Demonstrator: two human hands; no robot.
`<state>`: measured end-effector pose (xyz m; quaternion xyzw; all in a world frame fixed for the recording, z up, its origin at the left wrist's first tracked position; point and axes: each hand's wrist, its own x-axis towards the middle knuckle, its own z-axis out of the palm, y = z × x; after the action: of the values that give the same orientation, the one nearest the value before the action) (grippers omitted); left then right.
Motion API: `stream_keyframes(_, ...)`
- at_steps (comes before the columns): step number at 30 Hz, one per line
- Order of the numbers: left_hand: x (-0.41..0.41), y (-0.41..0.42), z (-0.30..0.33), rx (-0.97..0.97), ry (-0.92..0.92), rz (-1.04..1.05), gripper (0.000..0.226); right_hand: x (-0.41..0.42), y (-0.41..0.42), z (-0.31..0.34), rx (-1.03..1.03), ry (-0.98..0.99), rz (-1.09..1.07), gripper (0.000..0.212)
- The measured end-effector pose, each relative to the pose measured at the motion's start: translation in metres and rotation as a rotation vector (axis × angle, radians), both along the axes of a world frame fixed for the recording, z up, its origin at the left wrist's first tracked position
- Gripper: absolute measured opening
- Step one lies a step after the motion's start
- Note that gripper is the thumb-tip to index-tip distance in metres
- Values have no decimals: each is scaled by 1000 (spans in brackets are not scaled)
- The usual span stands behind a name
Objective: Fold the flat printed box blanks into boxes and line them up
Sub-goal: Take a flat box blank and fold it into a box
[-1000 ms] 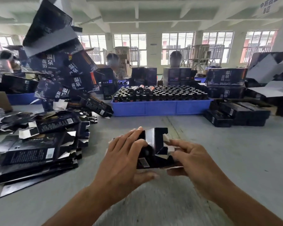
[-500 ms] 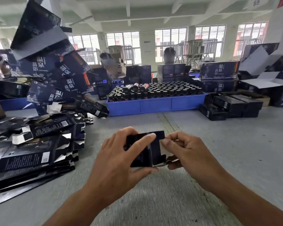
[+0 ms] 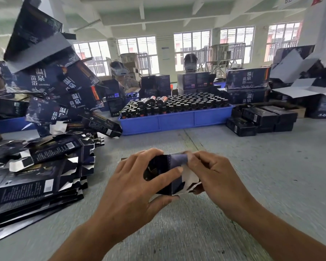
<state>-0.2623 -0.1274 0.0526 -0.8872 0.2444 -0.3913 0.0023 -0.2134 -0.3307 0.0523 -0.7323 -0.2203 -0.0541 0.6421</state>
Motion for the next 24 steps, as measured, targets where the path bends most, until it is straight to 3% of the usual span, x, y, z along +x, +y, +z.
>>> stream_keyframes(4, -1, 2, 1, 10, -8, -32, 52, 0, 1, 1, 35, 55, 6, 46)
stream_keyframes(9, -1, 2, 1, -8, 19, -49, 52, 0, 0, 3, 39, 101, 40, 46)
stream_keyframes(17, 0, 7, 1, -180, 66, -28, 50, -8, 3, -3, -56, -92, 85, 27)
stream_keyframes(21, 1, 7, -1, -181, 59, -39, 48, -10, 4, -2, -91, -167, 67, 52)
stream_keyframes(24, 2, 6, -2, -161, 60, -49, 46, -11, 2, -1, -139, -206, 62, 51)
